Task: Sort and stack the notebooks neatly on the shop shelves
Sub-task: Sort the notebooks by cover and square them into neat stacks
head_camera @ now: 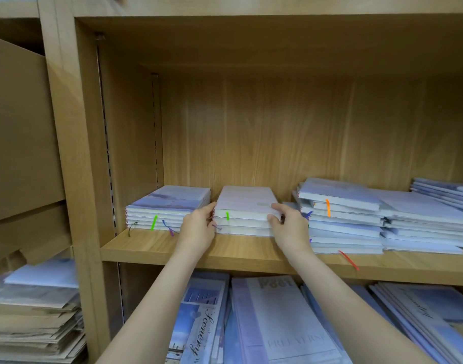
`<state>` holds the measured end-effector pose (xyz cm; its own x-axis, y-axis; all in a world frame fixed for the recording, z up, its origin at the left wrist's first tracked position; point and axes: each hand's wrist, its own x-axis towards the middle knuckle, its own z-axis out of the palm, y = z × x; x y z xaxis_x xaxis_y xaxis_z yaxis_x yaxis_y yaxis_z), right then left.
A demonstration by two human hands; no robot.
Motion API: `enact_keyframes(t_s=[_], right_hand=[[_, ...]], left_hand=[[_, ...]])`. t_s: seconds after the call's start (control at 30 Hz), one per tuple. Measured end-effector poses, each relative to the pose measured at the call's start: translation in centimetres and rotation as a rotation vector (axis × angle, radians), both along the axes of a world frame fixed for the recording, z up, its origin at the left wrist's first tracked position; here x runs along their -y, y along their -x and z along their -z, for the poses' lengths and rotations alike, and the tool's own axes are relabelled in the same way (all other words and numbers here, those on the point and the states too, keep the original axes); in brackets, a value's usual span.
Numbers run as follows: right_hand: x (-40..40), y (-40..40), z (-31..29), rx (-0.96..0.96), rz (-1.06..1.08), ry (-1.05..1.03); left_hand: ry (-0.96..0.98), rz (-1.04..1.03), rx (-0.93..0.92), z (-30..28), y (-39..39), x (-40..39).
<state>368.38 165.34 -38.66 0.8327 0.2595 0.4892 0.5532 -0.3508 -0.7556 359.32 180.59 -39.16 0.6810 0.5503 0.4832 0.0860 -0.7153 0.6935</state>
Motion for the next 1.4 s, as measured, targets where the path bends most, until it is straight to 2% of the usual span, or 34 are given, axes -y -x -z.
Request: enact_keyframes(t_s=[0.13,0.37,0.5,0.6,0.77,0.87,0.93,1.1,1.2,1.3,1.4], right_hand=[[0.1,0.3,-0.1,0.034,-0.011,0.072],[0.5,2.0,-0.7,0.062,0.017,0.206],[3.7,4.0,-0.8,0.181,0.015,0.096],[8.4,3.8,-1.6,0.313,0.073,0.038],[14.6,-0.5,-3.4,0.340,0.194,0.188],[16.5,-2.5,-3.7,0.289,0.195,0.252],[17.2,-3.6,-3.6,0.259,0.174,0.263],[18.0,-5.1,-3.7,0.144,0.159,0.162],[17.3,-5.3,-4.0,0.133,0.137,0.184],[16.4,-5.4,-3.8,0.139,0.181,0.131],[16.3,-5.6,-3.5,0.123,0.202,0.040]], left_hand=[[-0.027,0.070,-0.055,0.1,-0.1,-0.5],[-0.111,-0.036,-0.028,0.1,0.6,0.9],[-0.166,-0.012,-0.094,-0.2,1.9,3.3],[-0.202,-0.028,0.021,-0.6,1.7,5.7],[-0.134,0.084,0.052,-2.7,-1.6,10.9],[0.040,0.269,0.013,-3.4,-4.7,13.1],[0.134,0.321,0.005,-3.8,-6.3,13.9],[0.279,0.343,0.005,-3.9,-8.8,13.8],[0.337,0.367,0.047,-3.2,-9.5,13.1],[0.324,0.357,0.108,-2.9,-9.8,13.2],[0.254,0.263,0.150,-2.9,-9.9,13.3]])
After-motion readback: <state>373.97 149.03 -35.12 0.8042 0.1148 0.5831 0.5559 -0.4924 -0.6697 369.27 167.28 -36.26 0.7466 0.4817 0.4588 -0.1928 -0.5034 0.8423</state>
